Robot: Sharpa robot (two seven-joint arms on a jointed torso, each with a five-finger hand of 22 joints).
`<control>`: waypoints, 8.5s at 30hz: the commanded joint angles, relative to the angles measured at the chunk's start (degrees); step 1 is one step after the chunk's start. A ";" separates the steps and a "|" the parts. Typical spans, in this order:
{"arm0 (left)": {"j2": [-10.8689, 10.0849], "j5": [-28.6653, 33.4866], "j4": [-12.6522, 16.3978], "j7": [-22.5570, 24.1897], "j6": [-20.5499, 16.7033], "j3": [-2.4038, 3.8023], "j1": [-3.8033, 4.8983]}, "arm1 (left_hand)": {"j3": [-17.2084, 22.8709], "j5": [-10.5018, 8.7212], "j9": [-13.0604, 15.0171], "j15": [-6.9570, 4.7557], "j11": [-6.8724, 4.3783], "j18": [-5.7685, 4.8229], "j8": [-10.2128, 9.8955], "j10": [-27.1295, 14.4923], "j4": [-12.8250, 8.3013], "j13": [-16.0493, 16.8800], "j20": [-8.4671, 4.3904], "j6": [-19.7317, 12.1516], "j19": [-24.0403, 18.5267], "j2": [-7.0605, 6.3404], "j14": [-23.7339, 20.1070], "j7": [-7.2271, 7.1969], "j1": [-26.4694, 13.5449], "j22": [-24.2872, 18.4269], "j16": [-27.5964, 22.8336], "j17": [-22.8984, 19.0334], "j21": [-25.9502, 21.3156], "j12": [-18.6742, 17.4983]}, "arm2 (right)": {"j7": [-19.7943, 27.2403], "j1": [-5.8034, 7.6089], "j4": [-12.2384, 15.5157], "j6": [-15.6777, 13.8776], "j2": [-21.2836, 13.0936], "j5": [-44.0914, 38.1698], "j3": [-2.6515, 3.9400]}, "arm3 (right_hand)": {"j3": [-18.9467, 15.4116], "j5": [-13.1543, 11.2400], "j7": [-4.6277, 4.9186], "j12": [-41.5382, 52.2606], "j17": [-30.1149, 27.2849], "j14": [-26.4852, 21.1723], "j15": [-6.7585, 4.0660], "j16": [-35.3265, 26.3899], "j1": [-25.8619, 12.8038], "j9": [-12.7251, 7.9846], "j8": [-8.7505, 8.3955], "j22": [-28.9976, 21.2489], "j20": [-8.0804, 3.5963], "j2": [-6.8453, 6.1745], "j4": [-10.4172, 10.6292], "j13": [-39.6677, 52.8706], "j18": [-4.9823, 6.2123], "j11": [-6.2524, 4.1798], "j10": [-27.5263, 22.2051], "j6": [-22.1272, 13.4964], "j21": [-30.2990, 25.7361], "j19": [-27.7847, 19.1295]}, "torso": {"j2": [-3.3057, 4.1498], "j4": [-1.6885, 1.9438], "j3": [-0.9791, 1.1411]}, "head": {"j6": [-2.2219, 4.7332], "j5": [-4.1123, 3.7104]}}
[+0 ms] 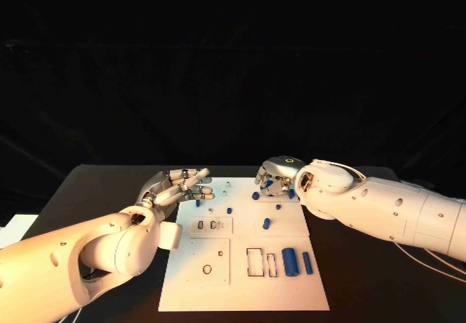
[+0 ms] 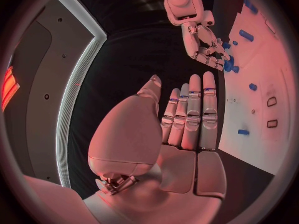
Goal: Assemble the parts on the task board
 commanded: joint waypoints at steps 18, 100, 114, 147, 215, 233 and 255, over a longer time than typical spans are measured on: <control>-0.05 -0.25 0.43 -0.61 1.95 0.11 0.15 | -0.12 -0.21 -0.07 0.27 0.36 1.00 -0.48 -0.42 -0.56 -0.11 0.26 -0.15 -0.05 0.03 -0.38 0.28 -0.57 -0.08 -0.40 0.28 -0.28 -0.47 | -1.07 0.05 -0.88 5.34 1.73 -3.90 0.03 | 3.96 -0.44 -0.65 -0.11 9.94 1.55 -0.32 11.72 -0.77 0.12 0.02 18.45 0.27 -0.33 1.16 0.04 -1.98 -0.31 0.45 1.15 17.27 -0.53 | 1.71 0.49 -0.07 | -0.10 -0.31; -0.11 -0.25 0.31 -1.97 3.02 0.11 0.37 | -0.02 -0.15 -0.08 0.42 0.62 1.02 -1.16 -0.82 -1.55 -0.20 0.40 -0.45 0.01 0.32 -0.31 0.61 -0.13 -0.15 -1.01 1.15 -0.38 -1.37 | -5.67 0.52 -9.79 -6.15 12.91 -1.51 0.92 | 9.27 -6.24 -1.50 -0.25 19.82 0.91 -0.91 23.53 -0.49 1.37 0.32 29.18 -0.08 0.71 6.41 0.33 -3.12 -1.29 4.63 5.79 27.01 -0.96 | 3.34 1.37 -0.23 | 0.58 0.06; -0.05 -0.25 0.37 -1.94 3.31 0.11 0.45 | 0.05 -0.14 -0.07 0.41 0.61 1.03 -1.20 -0.79 -1.66 -0.19 0.40 -0.43 0.02 0.43 -0.29 0.60 -0.06 -0.16 -1.07 1.24 -0.39 -1.43 | -5.63 0.24 -11.61 -5.28 14.42 -0.90 0.90 | 9.51 -6.02 -1.27 -0.24 19.73 0.78 -0.75 23.59 -0.58 1.33 0.05 29.18 0.06 0.38 6.83 0.26 -3.10 -1.09 4.13 5.45 27.10 -1.19 | 3.45 1.30 -0.24 | 0.39 0.39; -0.66 -0.04 -1.78 -2.02 3.38 0.09 0.79 | 0.14 -0.13 -0.06 0.40 0.60 1.04 -1.25 -0.77 -1.83 -0.19 0.40 -0.40 0.04 0.57 -0.26 0.58 0.06 -0.16 -1.16 1.38 -0.40 -1.51 | -7.35 0.88 6.59 -7.44 -4.48 11.27 2.12 | -0.36 1.71 -0.49 12.61 21.78 1.78 -1.21 26.42 -0.23 0.16 0.02 31.84 -0.01 -6.38 10.97 5.84 -3.50 -1.91 10.27 -4.65 29.06 -0.69 | 3.04 -0.38 0.30 | 0.86 0.90; -0.25 0.01 -2.37 -2.41 4.61 0.08 0.77 | 0.41 -0.13 -0.04 0.36 0.56 1.06 -1.44 -0.69 -2.38 -0.19 0.37 -0.36 0.08 0.87 -0.20 0.49 0.44 -0.18 -1.42 1.77 -0.41 -1.76 | -6.94 -0.55 0.57 -9.26 -1.03 2.95 1.93 | -3.82 -1.06 -2.27 76.11 60.16 5.21 -1.80 55.96 9.85 1.68 6.21 46.31 -0.47 0.03 12.65 76.77 -5.93 -3.07 15.76 2.17 38.42 3.39 | 2.92 -0.57 0.34 | 0.14 0.56; -0.38 0.02 -2.27 -2.58 4.88 0.07 0.77 | 2.92 -0.03 -0.07 0.19 0.52 1.04 -2.10 -0.66 -4.59 -0.31 0.09 -0.36 0.14 2.02 -0.10 0.50 2.33 -0.06 -2.32 2.89 -0.24 -2.62 | -6.21 -0.53 4.80 -11.89 1.47 7.11 1.95 | -2.50 4.44 -1.76 74.33 59.01 4.94 -1.52 55.21 2.32 1.01 3.66 46.50 -0.39 -1.59 16.74 75.69 -5.99 -2.68 15.11 0.79 38.54 3.57 | 2.95 -0.41 0.29 | 0.08 1.33; -0.13 0.11 -2.31 -2.31 4.92 0.08 0.77 | 3.11 -0.03 -0.07 0.19 0.52 1.04 -2.14 -0.66 -4.71 -0.32 0.07 -0.35 0.13 2.01 -0.09 0.50 2.37 -0.05 -2.39 2.96 -0.22 -2.67 | -10.91 -1.06 -0.79 -6.19 11.03 4.16 1.14 | -1.78 3.67 -1.65 73.80 58.91 4.91 -1.49 55.12 2.91 0.90 3.12 46.43 -0.34 -2.20 16.17 75.39 -5.98 -2.61 14.82 0.60 38.47 3.53 | 2.98 -0.48 0.38 | -0.13 1.79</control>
